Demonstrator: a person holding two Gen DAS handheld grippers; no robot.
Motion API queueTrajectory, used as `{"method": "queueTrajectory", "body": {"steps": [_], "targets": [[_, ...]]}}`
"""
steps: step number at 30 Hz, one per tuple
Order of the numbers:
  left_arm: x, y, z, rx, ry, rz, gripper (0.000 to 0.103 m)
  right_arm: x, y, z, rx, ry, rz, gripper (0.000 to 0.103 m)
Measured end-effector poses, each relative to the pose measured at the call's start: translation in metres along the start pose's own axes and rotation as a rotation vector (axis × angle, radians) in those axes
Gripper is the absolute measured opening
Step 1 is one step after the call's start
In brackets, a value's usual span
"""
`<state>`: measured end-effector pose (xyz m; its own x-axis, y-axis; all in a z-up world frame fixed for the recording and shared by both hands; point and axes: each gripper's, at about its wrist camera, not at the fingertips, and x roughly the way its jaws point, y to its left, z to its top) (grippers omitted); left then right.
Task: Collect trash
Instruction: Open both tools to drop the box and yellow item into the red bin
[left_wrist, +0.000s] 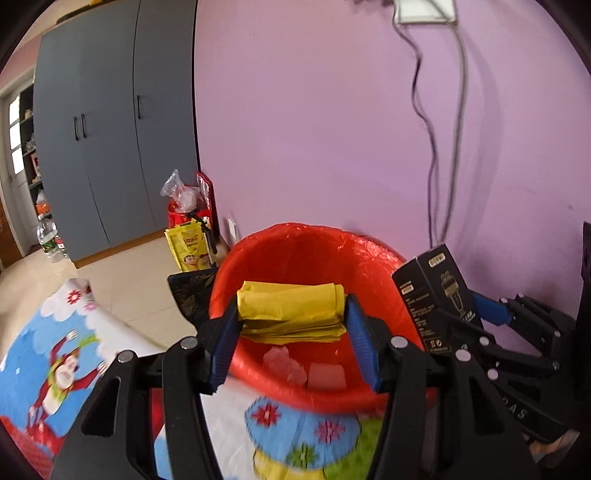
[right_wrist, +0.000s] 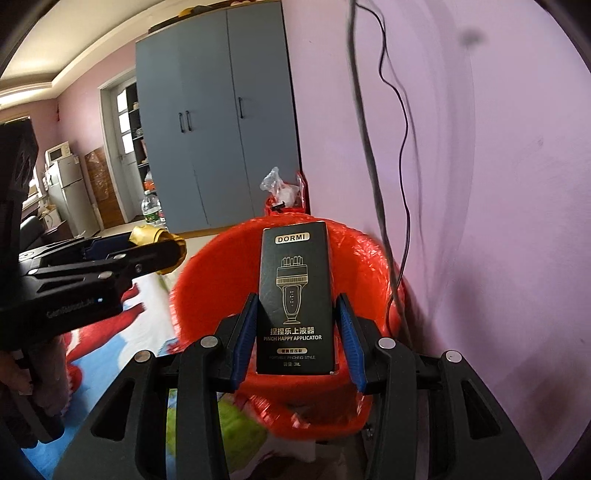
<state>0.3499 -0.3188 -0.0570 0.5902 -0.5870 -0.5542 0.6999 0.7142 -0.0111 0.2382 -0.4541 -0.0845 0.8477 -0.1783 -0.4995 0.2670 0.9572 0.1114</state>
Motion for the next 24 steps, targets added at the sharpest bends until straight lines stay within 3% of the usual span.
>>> {"method": "queueTrajectory", "body": {"steps": [7,9,10,11,14,19,24], "targets": [[0.041,0.011,0.012,-0.028,0.021,-0.012,0.054,0.039,-0.012,0.004,0.021,0.012,-0.004,0.042],[0.051,0.013,0.013,-0.028,0.036,-0.016,0.055,0.048,-0.015,0.005,0.026,0.016,-0.011,0.052],[0.055,0.013,0.014,-0.026,0.043,-0.012,0.058,0.052,-0.016,0.005,0.026,0.015,-0.018,0.068],[0.056,0.014,0.015,-0.026,0.047,-0.007,0.065,0.052,-0.016,0.003,0.029,0.013,-0.022,0.076],[0.055,0.019,0.017,-0.043,0.039,0.004,0.068,0.052,-0.017,0.001,0.04,0.001,-0.011,0.076],[0.027,0.027,0.019,-0.063,0.017,0.056,0.077,0.034,-0.015,-0.006,0.036,-0.002,-0.009,0.076],[-0.038,0.042,0.01,-0.101,-0.032,0.172,0.092,-0.007,-0.003,-0.009,0.027,-0.017,0.017,0.076]]}}
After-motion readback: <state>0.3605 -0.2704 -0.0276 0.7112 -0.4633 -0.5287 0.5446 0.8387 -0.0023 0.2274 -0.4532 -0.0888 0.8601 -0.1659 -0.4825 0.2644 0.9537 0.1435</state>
